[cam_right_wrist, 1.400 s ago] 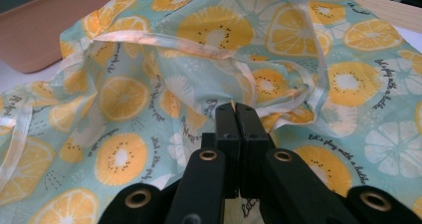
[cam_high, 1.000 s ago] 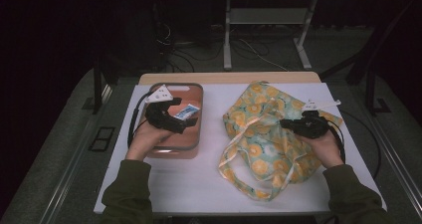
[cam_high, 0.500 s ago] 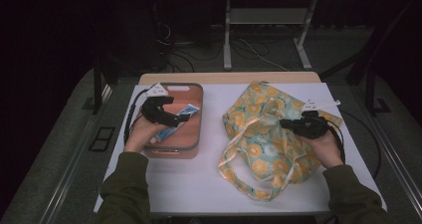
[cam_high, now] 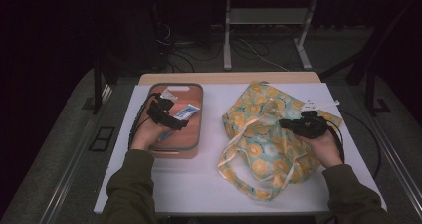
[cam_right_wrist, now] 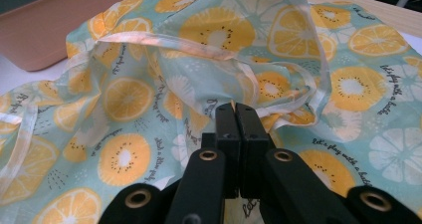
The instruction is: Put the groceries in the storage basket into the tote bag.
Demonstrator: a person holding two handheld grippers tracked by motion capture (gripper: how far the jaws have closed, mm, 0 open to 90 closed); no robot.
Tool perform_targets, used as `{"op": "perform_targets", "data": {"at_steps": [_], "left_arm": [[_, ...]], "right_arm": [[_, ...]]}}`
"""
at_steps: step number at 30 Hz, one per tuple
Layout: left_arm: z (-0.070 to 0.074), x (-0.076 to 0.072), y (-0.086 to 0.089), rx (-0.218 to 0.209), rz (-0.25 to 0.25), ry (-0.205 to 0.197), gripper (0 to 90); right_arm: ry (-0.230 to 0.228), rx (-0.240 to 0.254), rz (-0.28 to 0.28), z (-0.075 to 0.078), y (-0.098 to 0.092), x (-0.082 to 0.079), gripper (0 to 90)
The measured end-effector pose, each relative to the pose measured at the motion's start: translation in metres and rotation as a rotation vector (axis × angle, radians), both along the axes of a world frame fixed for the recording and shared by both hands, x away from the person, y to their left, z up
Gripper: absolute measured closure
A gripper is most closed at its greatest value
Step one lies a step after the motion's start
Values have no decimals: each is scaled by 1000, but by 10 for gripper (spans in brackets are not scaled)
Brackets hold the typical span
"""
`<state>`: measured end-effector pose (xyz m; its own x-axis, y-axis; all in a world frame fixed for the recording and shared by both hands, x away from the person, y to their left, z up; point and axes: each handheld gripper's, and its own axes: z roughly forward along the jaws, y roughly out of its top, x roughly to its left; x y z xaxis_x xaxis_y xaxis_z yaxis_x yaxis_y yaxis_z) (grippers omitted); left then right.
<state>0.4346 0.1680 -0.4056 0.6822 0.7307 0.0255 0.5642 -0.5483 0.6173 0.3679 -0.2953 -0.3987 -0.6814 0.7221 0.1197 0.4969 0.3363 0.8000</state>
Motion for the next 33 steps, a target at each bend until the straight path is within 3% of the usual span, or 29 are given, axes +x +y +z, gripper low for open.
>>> {"op": "perform_targets", "data": {"at_steps": [2,4,5,8,12,16,26,33], "left_arm": [[-5,3,-2,37,13,26,27],[-12,7,-2,35,34,76,60],[-15,8,-2,55,53,102,90],[-18,10,-3,60,54,151,186],[-18,9,-3,72,53,143,348],[-16,9,-3,77,84,139,515],[-10,5,-7,95,82,130,734],[-7,5,-7,84,97,151,755]], "right_arm": [[0,0,2,0,0,0,894],[0,1,2,0,0,0,895],[1,1,1,0,0,0,894],[-2,2,2,1,-1,-1,894],[-6,4,2,1,-2,-1,895],[-7,2,3,2,-1,-2,895],[-7,-1,6,2,0,-3,895],[-6,-2,7,1,1,-2,894]]}}
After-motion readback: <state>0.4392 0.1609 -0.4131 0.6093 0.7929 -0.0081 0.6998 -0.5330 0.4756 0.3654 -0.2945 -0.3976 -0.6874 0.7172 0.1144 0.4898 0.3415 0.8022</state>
